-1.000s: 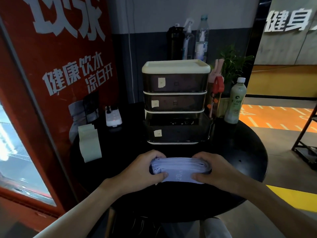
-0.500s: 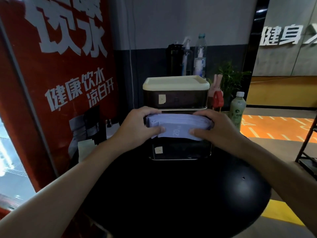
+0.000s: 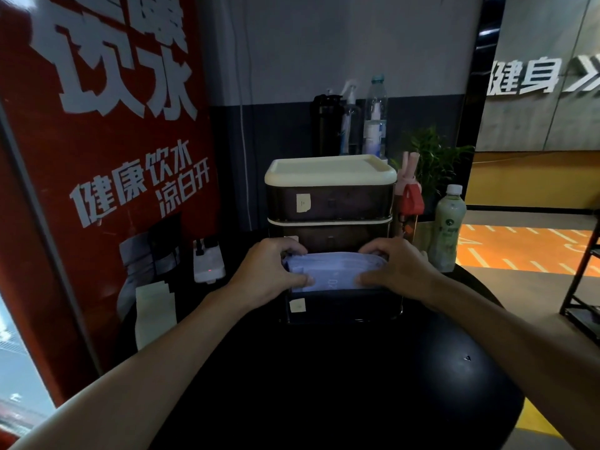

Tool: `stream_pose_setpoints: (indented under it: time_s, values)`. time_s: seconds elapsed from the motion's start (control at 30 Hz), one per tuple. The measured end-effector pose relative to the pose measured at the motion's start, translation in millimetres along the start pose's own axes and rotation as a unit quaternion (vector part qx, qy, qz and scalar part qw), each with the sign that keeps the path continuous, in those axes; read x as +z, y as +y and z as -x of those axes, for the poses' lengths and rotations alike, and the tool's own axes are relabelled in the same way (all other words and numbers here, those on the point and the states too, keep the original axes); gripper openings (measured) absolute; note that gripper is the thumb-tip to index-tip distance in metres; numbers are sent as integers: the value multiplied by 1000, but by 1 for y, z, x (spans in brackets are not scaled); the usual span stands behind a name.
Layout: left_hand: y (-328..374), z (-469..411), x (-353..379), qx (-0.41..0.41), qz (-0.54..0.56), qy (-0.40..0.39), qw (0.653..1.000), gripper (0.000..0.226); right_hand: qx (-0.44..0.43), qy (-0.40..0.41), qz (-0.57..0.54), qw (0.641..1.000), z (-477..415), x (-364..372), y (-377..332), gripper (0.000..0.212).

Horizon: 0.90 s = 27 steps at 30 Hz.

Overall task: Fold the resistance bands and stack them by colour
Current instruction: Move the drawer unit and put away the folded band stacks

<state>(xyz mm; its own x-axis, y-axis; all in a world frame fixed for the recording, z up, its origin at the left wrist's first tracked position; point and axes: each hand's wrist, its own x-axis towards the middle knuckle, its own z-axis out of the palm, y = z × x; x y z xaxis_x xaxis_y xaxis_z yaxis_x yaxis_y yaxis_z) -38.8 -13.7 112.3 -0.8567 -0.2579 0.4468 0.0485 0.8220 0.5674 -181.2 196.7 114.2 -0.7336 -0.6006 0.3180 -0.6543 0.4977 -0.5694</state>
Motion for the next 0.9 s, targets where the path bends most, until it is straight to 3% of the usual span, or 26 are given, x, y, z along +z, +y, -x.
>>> stream_pose_setpoints:
  time_s: [0.2,0.4,0.57,0.77,0.83,0.9]
  values:
    - [6,-4,-3,3,-142,-51,989,42,10,-12,55,998,1,3,1,44]
    - [12,-9,-3,-4,-209,-92,974,40,12,-44,40,998,3,-1,1,44]
    - [7,-5,-7,-12,-151,-89,984,44,-3,-10,-25,1000,17,-5,11,63]
    - [4,9,-12,-8,-79,-50,996,35,-19,-73,-139,987,31,-2,20,120]
    - [1,17,-12,-14,-25,-9,1000,50,-35,-67,-159,984,29,2,23,124]
    - [-4,25,-14,-43,26,-2,999,81,-48,-57,-180,981,25,5,26,125]
